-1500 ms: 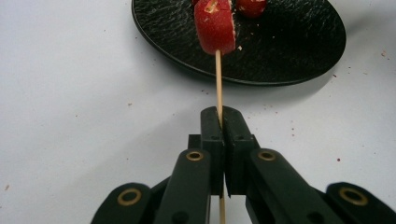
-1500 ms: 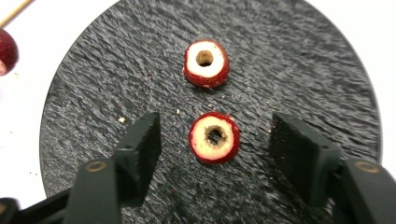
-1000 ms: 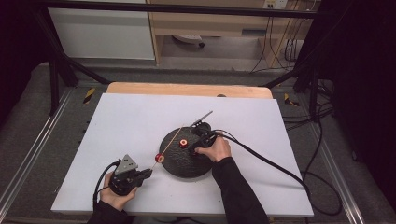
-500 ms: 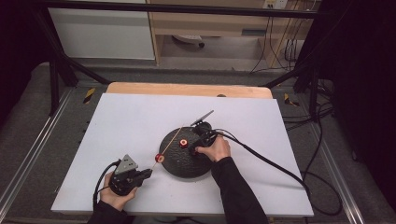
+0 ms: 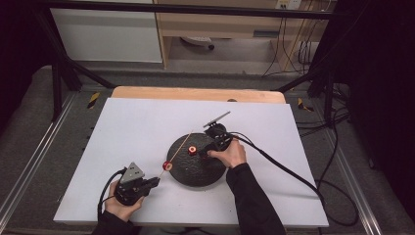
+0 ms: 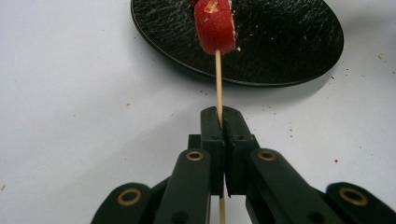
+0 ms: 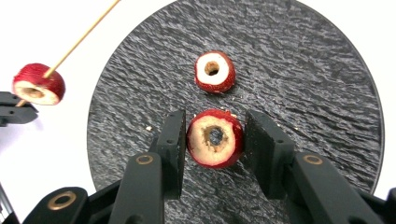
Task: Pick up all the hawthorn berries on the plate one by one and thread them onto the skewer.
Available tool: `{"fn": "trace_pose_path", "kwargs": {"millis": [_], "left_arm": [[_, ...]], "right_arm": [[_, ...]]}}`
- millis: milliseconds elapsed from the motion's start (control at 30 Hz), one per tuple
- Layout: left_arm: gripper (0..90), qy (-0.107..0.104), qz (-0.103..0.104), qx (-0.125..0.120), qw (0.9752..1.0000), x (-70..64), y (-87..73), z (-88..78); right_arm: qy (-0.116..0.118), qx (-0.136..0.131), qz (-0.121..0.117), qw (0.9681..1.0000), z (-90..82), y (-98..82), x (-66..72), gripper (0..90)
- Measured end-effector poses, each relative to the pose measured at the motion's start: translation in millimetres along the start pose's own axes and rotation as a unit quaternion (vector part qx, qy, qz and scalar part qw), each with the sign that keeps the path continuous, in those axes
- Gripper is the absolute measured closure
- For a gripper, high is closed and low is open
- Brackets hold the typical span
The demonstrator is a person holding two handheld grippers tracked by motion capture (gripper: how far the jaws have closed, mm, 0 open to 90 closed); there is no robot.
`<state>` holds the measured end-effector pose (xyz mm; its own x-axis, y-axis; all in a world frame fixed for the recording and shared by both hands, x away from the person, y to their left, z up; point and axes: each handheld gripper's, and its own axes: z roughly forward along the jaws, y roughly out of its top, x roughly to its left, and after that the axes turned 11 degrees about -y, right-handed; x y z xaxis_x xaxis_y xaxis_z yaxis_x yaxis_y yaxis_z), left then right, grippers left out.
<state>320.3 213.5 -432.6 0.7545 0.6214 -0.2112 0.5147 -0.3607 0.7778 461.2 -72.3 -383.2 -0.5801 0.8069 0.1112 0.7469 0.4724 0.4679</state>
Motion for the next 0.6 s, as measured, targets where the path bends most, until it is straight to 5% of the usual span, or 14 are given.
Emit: {"fn": "trace_pose_path", "kwargs": {"millis": [367, 467, 600], "left_arm": [[88.1, -0.002, 0.001, -0.012, 0.9999, -4.8, 1.2, -1.4], [88.1, -0.003, 0.000, -0.016, 0.9999, -7.3, 1.5, -0.9], [88.1, -0.001, 0.000, -0.020, 0.9998, -11.4, 2.4, -0.9]], "right_arm": [[0.016, -0.055, 0.016, 0.9982, -27.6, -4.2, -5.7, 60.5], [0.026, -0.087, 0.031, 0.9954, -34.7, -10.1, -10.4, 60.5], [0.053, -0.140, 0.054, 0.9872, -42.2, -22.3, -16.4, 60.6]]}}
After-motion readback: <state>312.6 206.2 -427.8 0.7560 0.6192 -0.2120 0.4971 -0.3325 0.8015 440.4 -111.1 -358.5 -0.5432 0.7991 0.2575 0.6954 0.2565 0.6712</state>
